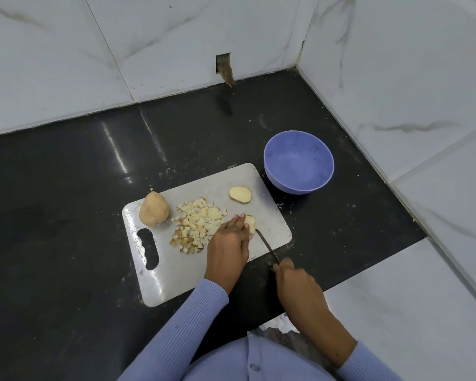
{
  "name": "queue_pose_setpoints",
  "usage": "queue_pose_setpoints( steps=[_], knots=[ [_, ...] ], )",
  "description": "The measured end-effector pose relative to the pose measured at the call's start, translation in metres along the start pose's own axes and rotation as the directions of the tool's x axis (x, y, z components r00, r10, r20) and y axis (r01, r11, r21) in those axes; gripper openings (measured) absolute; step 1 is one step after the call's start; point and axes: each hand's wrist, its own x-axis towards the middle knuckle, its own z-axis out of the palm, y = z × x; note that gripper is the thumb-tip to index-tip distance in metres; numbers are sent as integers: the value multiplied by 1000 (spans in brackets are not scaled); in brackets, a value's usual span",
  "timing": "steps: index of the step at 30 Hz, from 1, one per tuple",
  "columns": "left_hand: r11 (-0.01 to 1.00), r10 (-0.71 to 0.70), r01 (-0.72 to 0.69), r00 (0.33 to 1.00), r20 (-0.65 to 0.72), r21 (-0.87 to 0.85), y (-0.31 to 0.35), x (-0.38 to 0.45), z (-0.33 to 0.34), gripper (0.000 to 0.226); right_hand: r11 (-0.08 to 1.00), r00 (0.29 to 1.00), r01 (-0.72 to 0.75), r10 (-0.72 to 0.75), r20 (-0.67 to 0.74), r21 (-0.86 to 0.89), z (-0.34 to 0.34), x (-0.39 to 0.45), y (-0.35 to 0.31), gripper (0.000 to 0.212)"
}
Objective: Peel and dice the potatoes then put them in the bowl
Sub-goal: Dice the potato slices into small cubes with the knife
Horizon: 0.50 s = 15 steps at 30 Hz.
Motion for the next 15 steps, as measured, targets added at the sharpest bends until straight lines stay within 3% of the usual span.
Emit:
queue_pose_setpoints(
  steps=[8, 15],
  knots=[
    [998, -27, 26, 999, -19, -59, -6, -3, 3, 11, 987, 988, 80, -60, -142, 142, -13, 17, -8, 37],
    [989, -60, 55, 998, -31, -136, -3, -4, -2, 14, 987, 991, 86, -71, -115, 133, -12, 39, -27, 38]
  ],
)
